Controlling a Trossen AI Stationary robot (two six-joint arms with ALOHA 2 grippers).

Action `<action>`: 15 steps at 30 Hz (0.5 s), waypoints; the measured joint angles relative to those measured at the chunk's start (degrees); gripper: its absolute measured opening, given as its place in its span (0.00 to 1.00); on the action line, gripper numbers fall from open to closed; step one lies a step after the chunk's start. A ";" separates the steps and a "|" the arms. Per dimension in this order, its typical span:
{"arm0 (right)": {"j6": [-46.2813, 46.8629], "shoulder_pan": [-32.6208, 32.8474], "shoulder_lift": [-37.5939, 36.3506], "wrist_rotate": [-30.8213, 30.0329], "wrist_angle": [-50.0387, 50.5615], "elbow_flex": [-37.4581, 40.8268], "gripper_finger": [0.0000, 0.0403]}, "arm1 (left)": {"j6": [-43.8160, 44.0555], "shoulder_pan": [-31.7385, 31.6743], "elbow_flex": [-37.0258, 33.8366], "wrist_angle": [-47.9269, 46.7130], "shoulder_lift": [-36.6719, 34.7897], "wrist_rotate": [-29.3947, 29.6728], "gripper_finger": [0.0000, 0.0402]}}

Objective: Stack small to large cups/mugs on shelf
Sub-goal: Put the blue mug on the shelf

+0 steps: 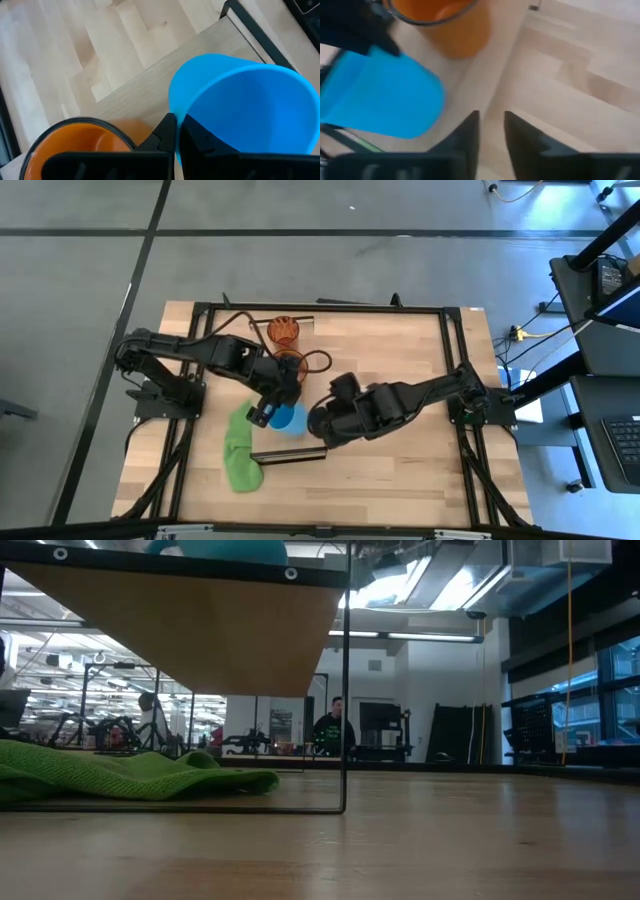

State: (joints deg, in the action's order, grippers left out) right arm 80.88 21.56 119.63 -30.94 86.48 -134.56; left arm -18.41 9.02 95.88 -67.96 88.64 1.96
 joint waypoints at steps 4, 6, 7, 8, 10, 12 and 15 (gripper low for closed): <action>-0.25 0.41 0.00 -0.59 -4.04 0.00 0.03 | 0.00 -0.62 0.00 0.01 0.00 -0.04 0.00; -0.26 0.48 0.00 -0.34 -5.61 0.00 0.02 | 0.00 -0.87 0.00 0.04 0.00 -0.20 0.00; -0.29 0.48 0.00 0.32 -6.58 0.00 0.02 | 0.01 -0.93 0.00 0.03 0.00 -0.21 0.00; -0.35 0.48 0.00 0.85 -7.51 0.00 0.02 | 0.01 -0.93 0.00 0.04 0.00 -0.25 0.00; -0.41 0.72 0.20 0.98 -10.30 0.00 0.01 | 0.02 -0.95 0.00 0.08 0.00 -0.81 0.01; -1.34 0.78 0.34 0.76 -12.48 0.00 0.01 | 0.02 -0.93 0.00 0.55 0.00 -1.49 0.01; -1.77 0.88 0.37 0.79 -14.15 0.00 0.01 | 0.02 -0.93 0.00 0.97 0.00 -1.57 0.01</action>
State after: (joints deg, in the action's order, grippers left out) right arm 79.11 22.44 120.01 -30.15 72.34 -134.56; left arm -18.39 8.10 95.88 -66.98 88.64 0.38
